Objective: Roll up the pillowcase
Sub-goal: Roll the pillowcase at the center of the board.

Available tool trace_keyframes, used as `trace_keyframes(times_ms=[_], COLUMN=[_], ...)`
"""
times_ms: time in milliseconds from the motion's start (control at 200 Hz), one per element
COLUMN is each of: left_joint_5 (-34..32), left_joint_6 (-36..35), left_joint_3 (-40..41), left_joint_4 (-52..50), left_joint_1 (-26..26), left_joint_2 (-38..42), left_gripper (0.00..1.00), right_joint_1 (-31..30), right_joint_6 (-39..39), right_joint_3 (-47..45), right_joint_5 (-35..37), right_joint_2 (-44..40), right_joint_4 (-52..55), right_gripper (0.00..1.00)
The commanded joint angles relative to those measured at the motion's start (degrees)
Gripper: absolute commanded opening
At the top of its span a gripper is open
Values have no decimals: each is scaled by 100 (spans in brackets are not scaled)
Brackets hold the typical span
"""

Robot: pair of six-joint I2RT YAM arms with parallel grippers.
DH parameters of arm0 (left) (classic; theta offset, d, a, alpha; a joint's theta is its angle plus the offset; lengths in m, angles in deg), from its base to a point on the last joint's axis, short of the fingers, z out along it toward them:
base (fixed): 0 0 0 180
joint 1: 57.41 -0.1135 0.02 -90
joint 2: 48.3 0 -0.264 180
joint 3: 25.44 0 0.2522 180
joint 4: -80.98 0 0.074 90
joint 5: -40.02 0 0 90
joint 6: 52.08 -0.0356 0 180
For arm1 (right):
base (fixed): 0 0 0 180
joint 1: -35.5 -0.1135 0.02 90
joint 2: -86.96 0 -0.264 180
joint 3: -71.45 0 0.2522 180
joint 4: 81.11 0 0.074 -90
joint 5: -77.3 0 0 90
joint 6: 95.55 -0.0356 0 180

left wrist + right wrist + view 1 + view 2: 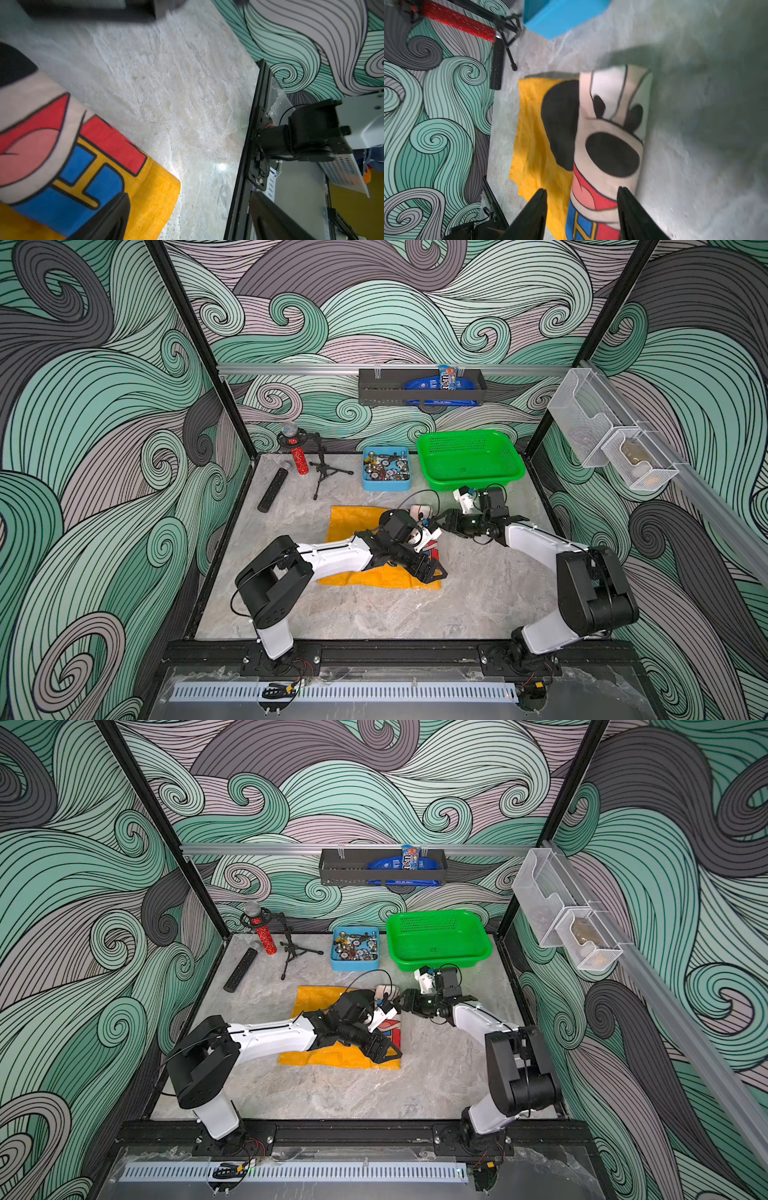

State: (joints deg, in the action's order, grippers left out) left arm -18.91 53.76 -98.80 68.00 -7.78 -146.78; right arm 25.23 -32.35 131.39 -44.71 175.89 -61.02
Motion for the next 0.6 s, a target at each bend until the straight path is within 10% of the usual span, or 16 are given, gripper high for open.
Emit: trace_keyframes(times_ms=[0, 595], left_joint_5=[-144, -146], left_joint_6=[-195, -466], left_joint_3=[-155, 467], left_joint_4=[-270, -480], left_joint_1=[-330, -1747], left_joint_2=[284, 1204], left_gripper=[94, 96], right_joint_1=[-11, -180], right_joint_6=[67, -287], right_joint_3=[-374, -134], right_joint_5=[-23, -885], right_joint_2=[-27, 1184], right_joint_4=[535, -448], right_gripper=[59, 56])
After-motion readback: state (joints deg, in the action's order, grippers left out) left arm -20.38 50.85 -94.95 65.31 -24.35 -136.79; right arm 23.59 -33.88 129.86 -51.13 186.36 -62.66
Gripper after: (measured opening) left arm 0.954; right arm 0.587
